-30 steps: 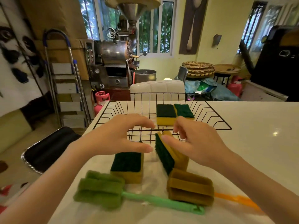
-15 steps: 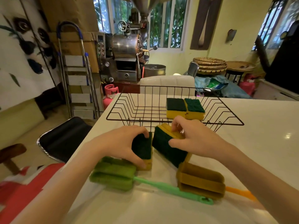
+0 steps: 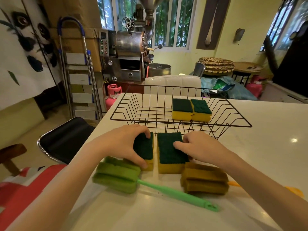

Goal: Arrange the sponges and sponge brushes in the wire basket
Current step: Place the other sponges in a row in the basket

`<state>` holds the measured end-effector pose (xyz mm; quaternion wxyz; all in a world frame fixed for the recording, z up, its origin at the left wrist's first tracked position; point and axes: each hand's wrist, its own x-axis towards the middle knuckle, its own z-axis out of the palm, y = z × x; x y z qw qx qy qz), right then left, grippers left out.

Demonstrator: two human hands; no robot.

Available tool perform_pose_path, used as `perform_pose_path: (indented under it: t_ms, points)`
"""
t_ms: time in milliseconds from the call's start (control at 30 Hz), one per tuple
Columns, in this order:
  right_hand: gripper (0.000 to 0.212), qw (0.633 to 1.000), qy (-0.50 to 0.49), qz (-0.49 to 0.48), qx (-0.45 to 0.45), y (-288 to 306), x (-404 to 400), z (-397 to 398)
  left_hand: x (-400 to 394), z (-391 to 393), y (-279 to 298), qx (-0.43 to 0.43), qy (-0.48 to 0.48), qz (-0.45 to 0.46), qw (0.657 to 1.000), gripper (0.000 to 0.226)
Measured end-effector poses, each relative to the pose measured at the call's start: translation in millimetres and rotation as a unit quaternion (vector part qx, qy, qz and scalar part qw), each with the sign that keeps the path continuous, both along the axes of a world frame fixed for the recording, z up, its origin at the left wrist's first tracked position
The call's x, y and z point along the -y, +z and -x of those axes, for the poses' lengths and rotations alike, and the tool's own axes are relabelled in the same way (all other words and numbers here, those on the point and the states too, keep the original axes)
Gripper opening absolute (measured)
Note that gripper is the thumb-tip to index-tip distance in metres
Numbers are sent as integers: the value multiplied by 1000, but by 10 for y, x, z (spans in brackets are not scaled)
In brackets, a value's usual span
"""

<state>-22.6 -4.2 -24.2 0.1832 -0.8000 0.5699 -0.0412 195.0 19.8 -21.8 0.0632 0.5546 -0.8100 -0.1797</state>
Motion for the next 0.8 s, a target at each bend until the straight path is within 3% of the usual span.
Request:
perform_pose_path:
  t_ms: [100, 200, 267, 333, 400, 633, 800]
  points:
    - [41, 993, 21, 95, -73, 81, -60, -1, 2, -9, -6, -4, -3, -4, 1000, 74]
    - [37, 980, 99, 168, -49, 147, -98, 16, 6, -32, 11, -17, -9, -20, 1000, 72]
    - [42, 981, 150, 122, 3, 171, -94, 33, 8, -46, 25, -28, -9, -28, 999, 69]
    - [50, 983, 176, 18, 47, 159, -63, 53, 5, -44, 31, -37, -7, -23, 999, 68]
    - [58, 980, 193, -39, 37, 111, -28, 67, 4, -35, 30, -42, -5, -14, 999, 67]
    - [59, 976, 201, 14, 80, 94, -4, 73, -25, -65, 76, -85, -21, -17, 996, 56]
    - [54, 970, 205, 27, 128, 218, -15, 171, -57, -141, 172, -169, -18, -25, 985, 60]
